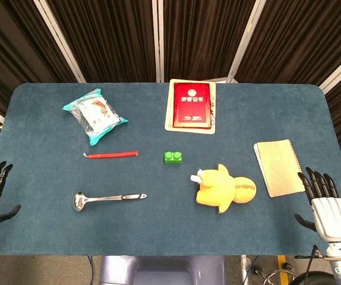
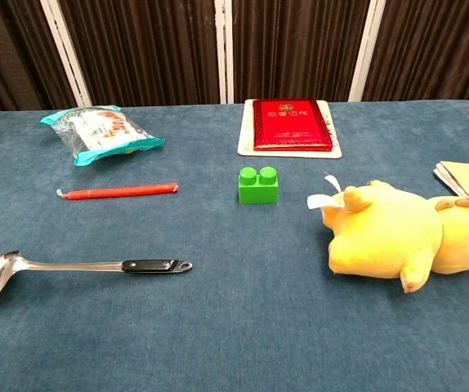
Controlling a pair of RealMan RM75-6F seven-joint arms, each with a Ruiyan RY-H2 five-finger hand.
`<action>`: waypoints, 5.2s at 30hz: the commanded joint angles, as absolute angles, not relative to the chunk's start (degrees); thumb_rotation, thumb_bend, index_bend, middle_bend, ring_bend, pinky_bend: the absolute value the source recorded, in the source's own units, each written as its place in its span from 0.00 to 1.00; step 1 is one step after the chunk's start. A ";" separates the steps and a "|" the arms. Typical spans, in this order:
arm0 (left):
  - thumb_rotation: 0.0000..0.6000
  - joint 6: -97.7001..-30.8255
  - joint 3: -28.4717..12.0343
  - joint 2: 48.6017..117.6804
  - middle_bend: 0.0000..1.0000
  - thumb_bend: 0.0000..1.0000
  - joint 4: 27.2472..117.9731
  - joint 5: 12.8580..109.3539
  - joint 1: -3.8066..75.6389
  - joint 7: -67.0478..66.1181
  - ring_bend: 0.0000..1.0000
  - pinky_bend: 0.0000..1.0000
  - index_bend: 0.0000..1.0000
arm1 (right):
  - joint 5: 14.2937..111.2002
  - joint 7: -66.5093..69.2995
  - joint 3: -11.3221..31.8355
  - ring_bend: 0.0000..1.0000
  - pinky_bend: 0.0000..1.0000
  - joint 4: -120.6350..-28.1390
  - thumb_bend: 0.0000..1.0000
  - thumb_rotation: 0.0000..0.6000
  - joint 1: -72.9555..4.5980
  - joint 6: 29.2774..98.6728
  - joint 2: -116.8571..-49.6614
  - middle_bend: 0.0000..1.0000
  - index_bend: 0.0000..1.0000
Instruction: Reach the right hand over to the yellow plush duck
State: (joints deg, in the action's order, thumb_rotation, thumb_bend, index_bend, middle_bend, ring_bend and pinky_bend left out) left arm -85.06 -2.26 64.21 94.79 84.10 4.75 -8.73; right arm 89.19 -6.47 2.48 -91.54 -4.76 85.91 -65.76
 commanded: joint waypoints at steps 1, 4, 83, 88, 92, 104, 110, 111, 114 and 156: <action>1.00 -85.13 -2.30 64.17 0.00 0.18 94.82 84.15 4.75 -8.68 0.00 0.00 0.00 | 89.28 -6.60 2.43 0.00 0.00 -91.47 0.09 1.00 -4.77 85.88 -65.85 0.00 0.00; 1.00 -85.49 -2.42 64.19 0.00 0.18 94.83 84.26 4.68 -8.72 0.00 0.00 0.00 | 89.01 -6.62 2.43 0.00 0.00 -91.19 0.09 1.00 -4.84 85.54 -65.94 0.00 0.00; 1.00 -83.56 -3.28 62.70 0.00 0.19 96.09 81.89 5.21 -6.28 0.00 0.00 0.00 | 80.90 -36.65 5.53 0.00 0.00 -80.35 1.00 1.00 -17.14 74.88 -99.89 0.00 0.06; 1.00 -83.00 -3.15 62.76 0.00 0.20 96.15 81.58 5.38 -6.85 0.00 0.00 0.00 | 81.09 -37.24 4.49 0.00 0.00 -79.53 1.00 1.00 -16.98 75.09 -101.42 0.00 0.06; 1.00 -83.25 -3.05 62.70 0.00 0.19 96.35 81.84 5.29 -6.93 0.00 0.00 0.00 | 80.28 -38.66 4.09 0.00 0.00 -78.01 1.00 1.00 -16.84 74.81 -102.43 0.00 0.06; 1.00 -82.79 -3.05 62.81 0.00 0.20 96.37 81.50 5.53 -7.29 0.00 0.00 0.00 | 76.96 -38.92 6.79 0.00 0.00 -80.01 1.00 1.00 -16.05 76.35 -98.76 0.00 0.06; 1.00 -83.01 -2.98 62.88 0.00 0.20 96.67 81.65 5.49 -7.67 0.00 0.00 0.00 | 77.28 -38.49 6.16 0.00 0.00 -83.03 1.00 1.00 -15.80 76.75 -96.99 0.00 0.06; 1.00 -83.03 -2.92 62.88 0.00 0.20 96.69 81.74 5.47 -7.71 0.00 0.00 0.00 | 77.15 -38.59 6.01 0.00 0.00 -83.02 1.00 1.00 -15.83 76.57 -97.12 0.00 0.06; 1.00 -83.05 -2.79 62.80 0.00 0.20 96.75 81.94 5.45 -7.64 0.00 0.00 0.00 | 75.95 -39.04 5.69 0.00 0.00 -82.36 1.00 1.00 -16.04 75.39 -98.16 0.00 0.06; 1.00 -82.31 -2.85 62.60 0.00 0.20 96.55 81.39 5.85 -7.28 0.00 0.00 0.00 | 76.36 -40.90 5.55 0.00 0.00 -80.42 0.93 1.00 -16.70 76.74 -100.66 0.00 0.06</action>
State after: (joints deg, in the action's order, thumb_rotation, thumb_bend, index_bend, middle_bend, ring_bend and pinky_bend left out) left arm -82.31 -2.84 62.60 96.55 81.39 5.85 -7.28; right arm 76.01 -41.32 5.29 -79.80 -16.82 76.18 -101.44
